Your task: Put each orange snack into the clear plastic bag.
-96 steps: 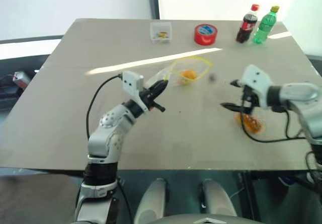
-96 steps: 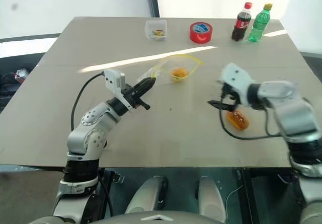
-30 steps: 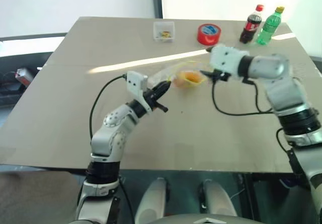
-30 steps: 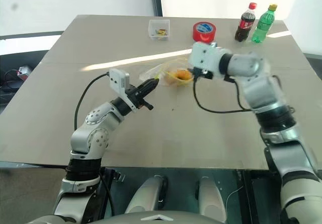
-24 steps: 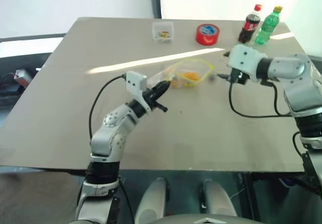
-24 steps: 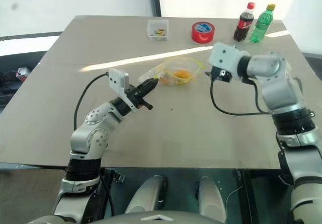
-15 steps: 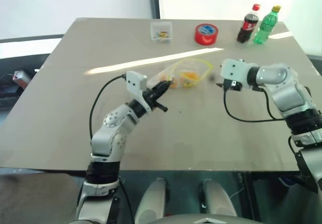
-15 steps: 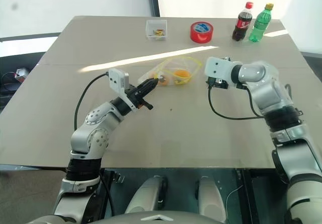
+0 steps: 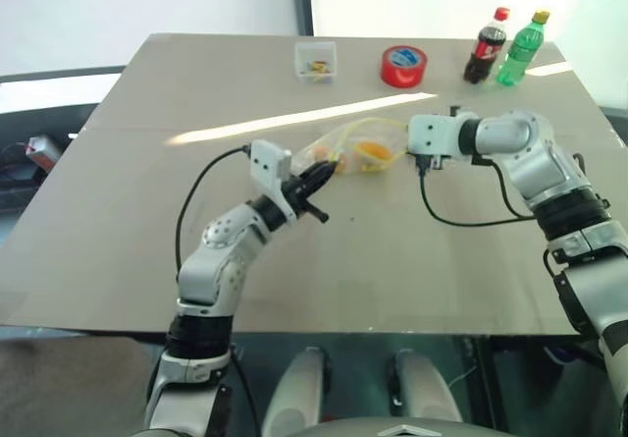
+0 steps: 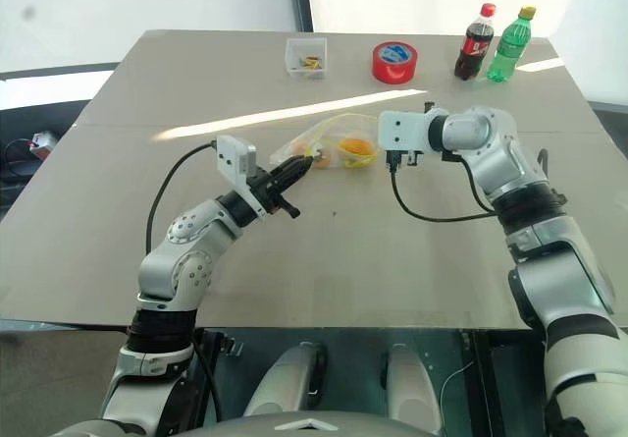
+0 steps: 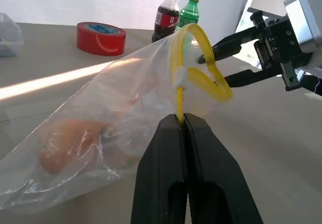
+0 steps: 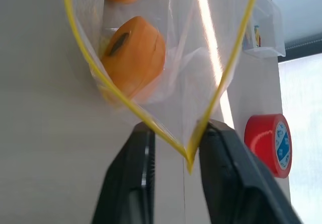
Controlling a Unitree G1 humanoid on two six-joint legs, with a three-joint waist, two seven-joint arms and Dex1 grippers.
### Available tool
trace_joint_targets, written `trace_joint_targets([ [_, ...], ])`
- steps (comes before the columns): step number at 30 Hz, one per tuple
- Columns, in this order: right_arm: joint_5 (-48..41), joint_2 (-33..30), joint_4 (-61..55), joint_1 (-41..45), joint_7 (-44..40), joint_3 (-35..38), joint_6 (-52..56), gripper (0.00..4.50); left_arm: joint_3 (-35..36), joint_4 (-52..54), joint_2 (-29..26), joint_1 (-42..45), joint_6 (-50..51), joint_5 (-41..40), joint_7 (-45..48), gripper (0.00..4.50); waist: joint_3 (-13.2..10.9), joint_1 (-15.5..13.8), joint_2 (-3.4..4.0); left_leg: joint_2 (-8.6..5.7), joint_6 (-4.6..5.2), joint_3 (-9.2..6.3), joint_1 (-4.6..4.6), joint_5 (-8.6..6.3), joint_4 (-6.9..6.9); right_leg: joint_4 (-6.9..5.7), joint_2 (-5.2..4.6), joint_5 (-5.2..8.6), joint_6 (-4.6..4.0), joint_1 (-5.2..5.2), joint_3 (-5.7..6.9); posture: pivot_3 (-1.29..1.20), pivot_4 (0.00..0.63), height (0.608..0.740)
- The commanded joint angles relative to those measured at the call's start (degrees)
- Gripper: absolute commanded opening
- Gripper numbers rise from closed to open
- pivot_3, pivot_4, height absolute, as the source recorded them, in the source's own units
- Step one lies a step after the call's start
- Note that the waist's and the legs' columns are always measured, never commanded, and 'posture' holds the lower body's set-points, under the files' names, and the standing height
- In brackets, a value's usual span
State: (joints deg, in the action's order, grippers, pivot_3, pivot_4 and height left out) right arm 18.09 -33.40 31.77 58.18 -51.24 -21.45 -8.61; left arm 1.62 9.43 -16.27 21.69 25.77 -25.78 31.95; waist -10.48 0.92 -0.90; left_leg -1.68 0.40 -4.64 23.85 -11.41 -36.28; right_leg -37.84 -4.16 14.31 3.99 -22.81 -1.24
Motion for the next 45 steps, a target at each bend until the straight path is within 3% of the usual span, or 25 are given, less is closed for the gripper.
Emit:
trace_joint_targets([
  [1, 0.46, -0.76, -0.41, 2.36, -0.22, 1.08, -1.49, 0.04, -0.56, 0.50, -0.30, 0.60, -1.56, 0.60, 0.88, 0.00, 0.00, 0.00, 0.00, 0.00, 0.00, -0.01, 0.00, 0.00, 0.00, 0.00, 0.00, 0.00, 0.00, 0.00, 0.00, 0.00, 0.150, 0.740],
  [8, 0.91, -5.21, -1.75, 2.90, -0.23, 3.77, 0.37, 0.04, -1.68, 0.17, -2.79, 2.22, -3.83, 3.49, 3.46, 0.00, -0.01, -0.12, 0.01, -0.01, 0.00, 0.01, 0.00, 0.00, 0.00, 0.00, 0.00, 0.00, 0.00, 0.00, 0.02, 0.00, 0.150, 0.740],
  [13, -2.40, -11.43, -10.15, 2.76, -5.06, 8.14, 6.26, 0.04, -2.59, 1.22, -5.48, 7.01, -4.06, 4.77, 5.44, 0.00, -0.08, -0.14, 0.05, -0.01, 0.00, 0.02, 0.04, 0.00, 0.00, 0.02, -0.01, 0.00, 0.00, -0.01, 0.04, 0.00, 0.150, 0.740],
  [22, -5.11, -16.53, -23.24, -1.64, -9.77, 10.87, 17.16, 0.04, -6.76, -2.45, -3.93, 11.69, -6.24, 7.44, 6.44, 0.00, -0.08, -0.05, 0.06, 0.01, 0.01, 0.02, 0.03, -0.01, 0.02, 0.06, -0.01, 0.00, 0.01, 0.00, 0.02, 0.00, 0.150, 0.740],
  [25, -5.66, -18.42, -28.30, -6.12, -10.87, 11.56, 19.47, 0.88, -6.99, -5.36, -2.80, 12.76, -6.98, 8.11, 5.95, 0.00, -0.08, -0.15, 0.07, 0.00, 0.02, 0.09, 0.04, -0.01, 0.02, 0.06, -0.01, 0.00, 0.01, 0.00, 0.03, 0.00, 0.150, 0.740],
  [29, -6.54, -20.89, -35.92, -12.60, -10.70, 14.64, 25.69, 2.60, -8.87, -6.27, -1.78, 14.05, -6.10, 9.26, 6.60, 0.00, -0.09, -0.33, 0.07, -0.01, 0.02, 0.09, 0.08, -0.01, 0.00, 0.08, -0.04, 0.01, 0.01, -0.01, 0.02, 0.00, 0.150, 0.740],
  [34, -13.04, -22.51, -47.24, -19.54, -12.50, 20.52, 36.68, 2.60, -9.59, -6.54, -0.93, 16.69, -3.57, 9.58, 6.49, 0.00, -0.09, -0.12, 0.07, -0.02, 0.02, -0.04, 0.14, -0.01, -0.01, 0.08, -0.06, 0.01, 0.02, -0.01, 0.08, 0.00, 0.150, 0.740],
  [38, -19.93, -18.54, -52.34, -19.98, -10.31, 24.16, 44.82, 2.60, -11.23, -7.20, -1.99, 17.62, -4.23, 11.06, 8.41, 0.00, -0.09, 0.06, 0.08, 0.00, 0.02, -0.11, 0.05, -0.02, -0.01, 0.00, -0.02, 0.01, 0.03, -0.01, 0.02, 0.00, 0.150, 0.740],
  [45, -21.76, -12.95, -55.76, -19.47, -3.82, 21.14, 45.50, 2.60, -12.11, -6.73, -2.90, 18.12, -5.51, 13.58, 9.32, 0.00, -0.09, -0.18, 0.08, -0.01, 0.03, -0.12, 0.04, -0.01, -0.03, -0.02, -0.03, 0.01, 0.03, 0.01, 0.04, 0.00, 0.150, 0.740],
])
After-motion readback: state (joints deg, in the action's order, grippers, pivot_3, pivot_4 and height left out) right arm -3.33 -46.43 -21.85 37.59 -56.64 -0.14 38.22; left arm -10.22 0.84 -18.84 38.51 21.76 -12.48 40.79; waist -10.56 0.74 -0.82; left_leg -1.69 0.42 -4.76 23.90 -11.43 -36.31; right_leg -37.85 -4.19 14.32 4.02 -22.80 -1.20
